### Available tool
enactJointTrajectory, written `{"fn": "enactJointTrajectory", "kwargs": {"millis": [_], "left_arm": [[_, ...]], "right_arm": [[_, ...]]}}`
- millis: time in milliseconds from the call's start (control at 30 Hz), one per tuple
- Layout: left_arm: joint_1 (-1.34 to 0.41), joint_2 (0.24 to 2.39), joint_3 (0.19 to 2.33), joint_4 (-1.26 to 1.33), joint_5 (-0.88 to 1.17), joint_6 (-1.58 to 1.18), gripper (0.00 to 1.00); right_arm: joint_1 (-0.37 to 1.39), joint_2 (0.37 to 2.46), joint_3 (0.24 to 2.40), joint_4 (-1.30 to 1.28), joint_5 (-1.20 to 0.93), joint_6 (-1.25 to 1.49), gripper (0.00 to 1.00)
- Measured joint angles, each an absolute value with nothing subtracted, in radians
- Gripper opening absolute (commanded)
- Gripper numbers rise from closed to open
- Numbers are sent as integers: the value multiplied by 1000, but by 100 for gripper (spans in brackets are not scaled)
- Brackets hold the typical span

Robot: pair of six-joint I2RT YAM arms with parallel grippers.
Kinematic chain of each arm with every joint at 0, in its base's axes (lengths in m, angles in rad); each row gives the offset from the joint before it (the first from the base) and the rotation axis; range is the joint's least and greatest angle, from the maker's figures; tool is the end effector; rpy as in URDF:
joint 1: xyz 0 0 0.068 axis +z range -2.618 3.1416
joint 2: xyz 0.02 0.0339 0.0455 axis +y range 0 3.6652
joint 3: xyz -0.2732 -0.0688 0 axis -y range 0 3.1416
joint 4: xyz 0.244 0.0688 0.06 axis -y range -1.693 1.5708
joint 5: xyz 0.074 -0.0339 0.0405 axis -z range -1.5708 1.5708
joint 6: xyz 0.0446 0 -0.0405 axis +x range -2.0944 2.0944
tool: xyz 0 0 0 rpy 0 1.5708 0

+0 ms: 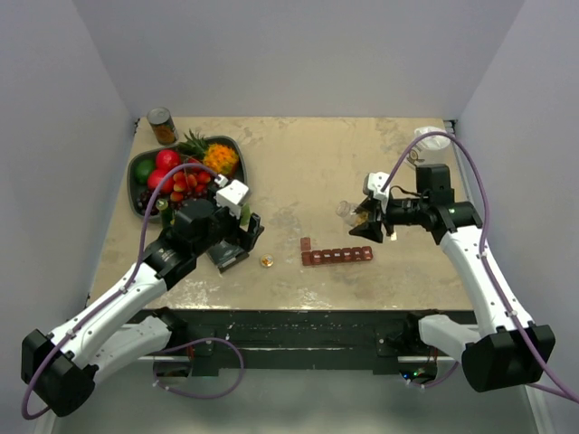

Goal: Sort the pills into containers

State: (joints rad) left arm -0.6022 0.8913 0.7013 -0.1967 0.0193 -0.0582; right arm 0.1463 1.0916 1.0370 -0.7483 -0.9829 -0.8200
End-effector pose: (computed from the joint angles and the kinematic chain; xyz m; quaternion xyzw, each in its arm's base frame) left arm 0.1718 -0.1192 0.2941 0.2281 0.7978 -0.1885 0.5253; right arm 0.2019 0.0673 0.3315 -0.5363 0.6418 0.3038 0.4563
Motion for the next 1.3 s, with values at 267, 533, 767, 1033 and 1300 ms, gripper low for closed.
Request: {"fn": "enactJointTrajectory", "kwargs": {"millis": [267,533,767,1033,1300], "left_arm": [[-602,884,688,-204,-12,-59,99],[-602,884,688,-204,-24,-58,99],[-602,893,688,-204,-24,-58,99],[-602,911,688,-209,-32,-58,99],[-602,912,688,-214,-64,-58,99]], "right_arm": [[157,1092,958,-744,-956,-859,4],[199,1106,909,-727,-905,-873,4],[319,1172,888,-673,-817,-857,4],[402,1246,882,-624,-695,-847,4],[494,1333,884,-649,-591,-872,4]]}}
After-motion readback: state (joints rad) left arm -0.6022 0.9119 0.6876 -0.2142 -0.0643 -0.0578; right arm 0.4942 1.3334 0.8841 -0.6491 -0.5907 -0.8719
